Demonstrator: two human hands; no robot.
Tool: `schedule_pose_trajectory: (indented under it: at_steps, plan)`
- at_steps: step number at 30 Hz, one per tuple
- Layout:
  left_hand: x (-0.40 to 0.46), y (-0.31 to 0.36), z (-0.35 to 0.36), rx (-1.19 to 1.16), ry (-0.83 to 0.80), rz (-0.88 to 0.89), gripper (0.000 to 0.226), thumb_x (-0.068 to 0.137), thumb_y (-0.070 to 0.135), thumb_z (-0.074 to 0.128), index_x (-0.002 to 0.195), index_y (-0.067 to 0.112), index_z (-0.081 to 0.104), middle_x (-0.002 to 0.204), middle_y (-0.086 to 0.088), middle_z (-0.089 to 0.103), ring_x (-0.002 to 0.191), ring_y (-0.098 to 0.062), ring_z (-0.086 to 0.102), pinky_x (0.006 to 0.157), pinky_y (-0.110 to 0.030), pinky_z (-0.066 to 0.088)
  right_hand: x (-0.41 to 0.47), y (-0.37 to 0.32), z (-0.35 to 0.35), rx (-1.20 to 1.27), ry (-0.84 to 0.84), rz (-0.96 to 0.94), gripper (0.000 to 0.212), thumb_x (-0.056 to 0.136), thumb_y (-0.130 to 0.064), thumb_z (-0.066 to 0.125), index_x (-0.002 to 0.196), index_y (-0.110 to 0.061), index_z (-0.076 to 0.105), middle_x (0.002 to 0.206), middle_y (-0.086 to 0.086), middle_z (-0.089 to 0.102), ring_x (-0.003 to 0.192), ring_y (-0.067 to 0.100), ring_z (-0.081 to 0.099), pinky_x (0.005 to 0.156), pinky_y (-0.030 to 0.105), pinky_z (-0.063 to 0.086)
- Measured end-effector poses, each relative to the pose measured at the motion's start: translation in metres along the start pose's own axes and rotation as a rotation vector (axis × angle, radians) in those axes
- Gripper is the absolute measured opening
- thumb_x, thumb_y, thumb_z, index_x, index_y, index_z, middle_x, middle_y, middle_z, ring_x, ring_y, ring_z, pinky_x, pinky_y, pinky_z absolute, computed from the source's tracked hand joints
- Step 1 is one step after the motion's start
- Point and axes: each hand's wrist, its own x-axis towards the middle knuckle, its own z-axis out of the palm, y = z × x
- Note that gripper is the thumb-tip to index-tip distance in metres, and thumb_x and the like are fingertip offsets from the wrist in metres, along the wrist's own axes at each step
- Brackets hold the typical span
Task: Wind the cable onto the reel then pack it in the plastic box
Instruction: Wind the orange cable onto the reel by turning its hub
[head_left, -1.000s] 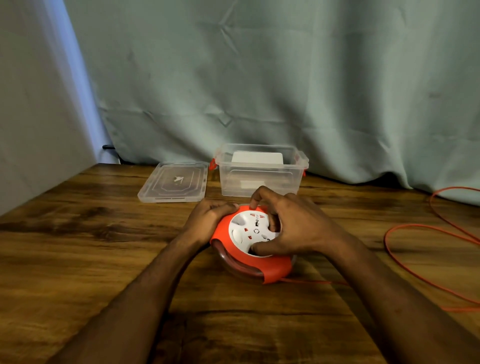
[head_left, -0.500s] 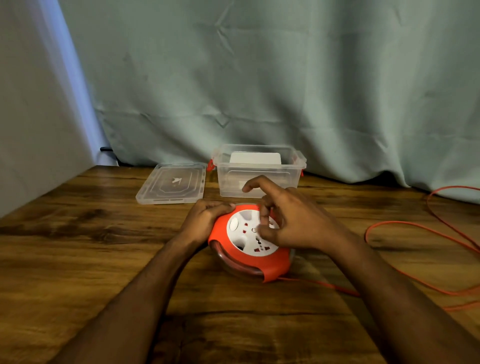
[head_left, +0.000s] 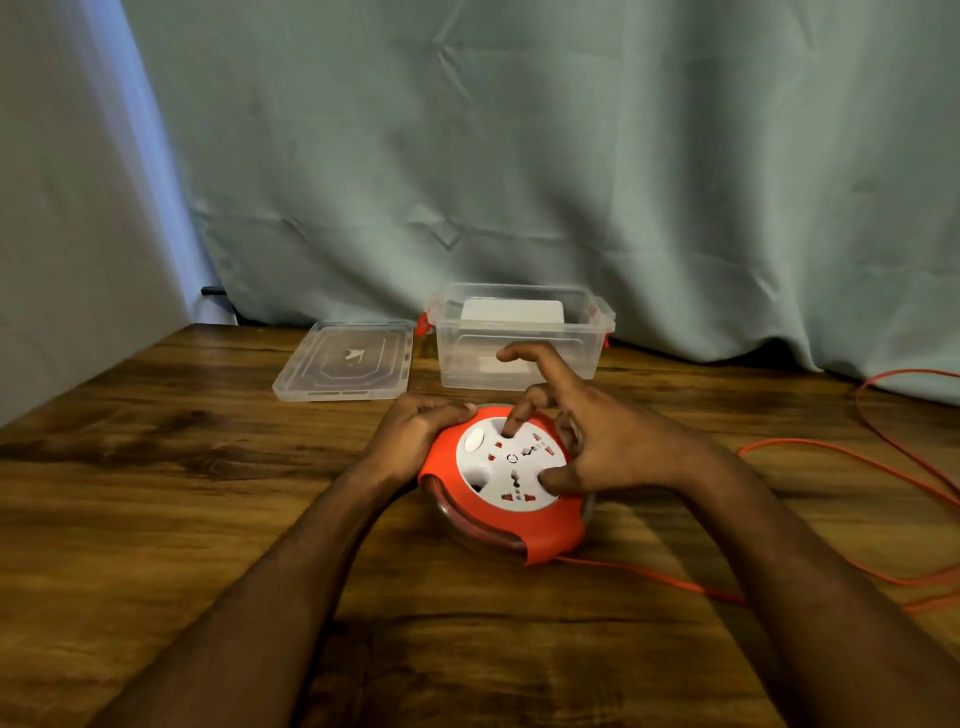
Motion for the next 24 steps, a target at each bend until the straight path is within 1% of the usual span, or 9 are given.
schedule_pose_trajectory:
  at_steps: [3,6,9,12,15,17,19,21,24]
  plan:
    - [-0.001,0.001,0.000,0.005,0.009,-0.005,0.022,0.094,0.017,0.064,0.081,0.006,0.078,0.079,-0.019,0.077,0.064,-0.027,0.071,0.059,-0.030,0.056,-0.002,-0.001,0.000,-0.009,0.011,0.004,0.109,0.070,-0.016,0.092,0.144,-0.049,0.019,0.116,-0.013,0.069,0.077,0.000,0.070,0.072,0.045,0.065]
    - [-0.001,0.001,0.000,0.003,0.025,-0.001,0.023,0.094,0.015,0.064,0.078,0.006,0.078,0.074,-0.016,0.076,0.060,-0.025,0.069,0.057,-0.028,0.054,-0.002,-0.004,0.000,-0.063,0.025,0.024,0.101,0.069,-0.026,0.094,0.139,-0.047,0.023,0.110,-0.012,0.067,0.080,0.007,0.070,0.070,0.043,0.064]
    - [0.000,-0.001,0.001,0.000,0.042,0.005,0.024,0.092,0.013,0.066,0.071,0.007,0.077,0.069,-0.015,0.075,0.057,-0.023,0.067,0.058,-0.029,0.051,-0.002,-0.006,0.004,-0.153,0.071,0.035,0.089,0.066,-0.042,0.094,0.129,-0.046,0.030,0.096,-0.012,0.067,0.076,0.004,0.063,0.067,0.039,0.058]
    - [0.001,-0.002,0.001,0.005,0.034,0.009,0.028,0.092,0.013,0.066,0.067,0.011,0.078,0.066,-0.013,0.074,0.055,-0.022,0.067,0.055,-0.027,0.050,0.001,-0.007,0.009,-0.237,0.105,0.060,0.071,0.065,-0.060,0.089,0.116,-0.044,0.042,0.081,-0.009,0.067,0.072,0.002,0.059,0.063,0.036,0.051]
    - [-0.001,-0.001,0.000,0.013,0.031,0.011,0.027,0.093,0.013,0.065,0.069,0.010,0.078,0.068,-0.015,0.075,0.056,-0.023,0.067,0.055,-0.027,0.051,0.003,-0.010,0.011,-0.295,0.106,0.095,0.053,0.065,-0.066,0.086,0.093,-0.033,0.057,0.073,-0.010,0.064,0.069,0.000,0.053,0.060,0.030,0.039]
    - [-0.001,0.000,0.001,0.012,0.017,0.013,0.028,0.093,0.013,0.065,0.069,0.011,0.078,0.068,-0.014,0.075,0.056,-0.022,0.068,0.054,-0.026,0.052,0.004,-0.011,0.012,-0.284,0.131,0.108,0.052,0.064,-0.066,0.087,0.075,-0.025,0.058,0.065,-0.010,0.060,0.064,0.003,0.051,0.059,0.029,0.037]
    - [-0.002,0.000,0.002,0.002,0.015,0.010,0.028,0.093,0.012,0.064,0.070,0.010,0.078,0.067,-0.012,0.075,0.055,-0.020,0.068,0.053,-0.024,0.052,0.004,-0.015,0.016,-0.262,0.174,0.128,0.057,0.063,-0.064,0.088,0.063,-0.019,0.053,0.056,-0.008,0.054,0.057,0.005,0.047,0.057,0.029,0.035]
    - [-0.001,0.001,0.002,-0.010,0.017,0.005,0.027,0.093,0.012,0.064,0.071,0.011,0.078,0.070,-0.014,0.076,0.058,-0.021,0.070,0.055,-0.024,0.053,0.006,-0.020,0.020,-0.263,0.201,0.140,0.060,0.064,-0.062,0.087,0.056,-0.017,0.050,0.050,-0.006,0.050,0.054,0.007,0.046,0.055,0.028,0.031]
    - [0.000,-0.001,0.001,-0.001,0.003,0.004,0.026,0.094,0.016,0.064,0.075,0.012,0.080,0.079,-0.020,0.077,0.065,-0.028,0.072,0.060,-0.030,0.056,0.009,-0.023,0.024,-0.256,0.212,0.168,0.060,0.066,-0.062,0.087,0.053,-0.016,0.050,0.050,-0.005,0.052,0.059,0.005,0.054,0.052,0.026,0.030]
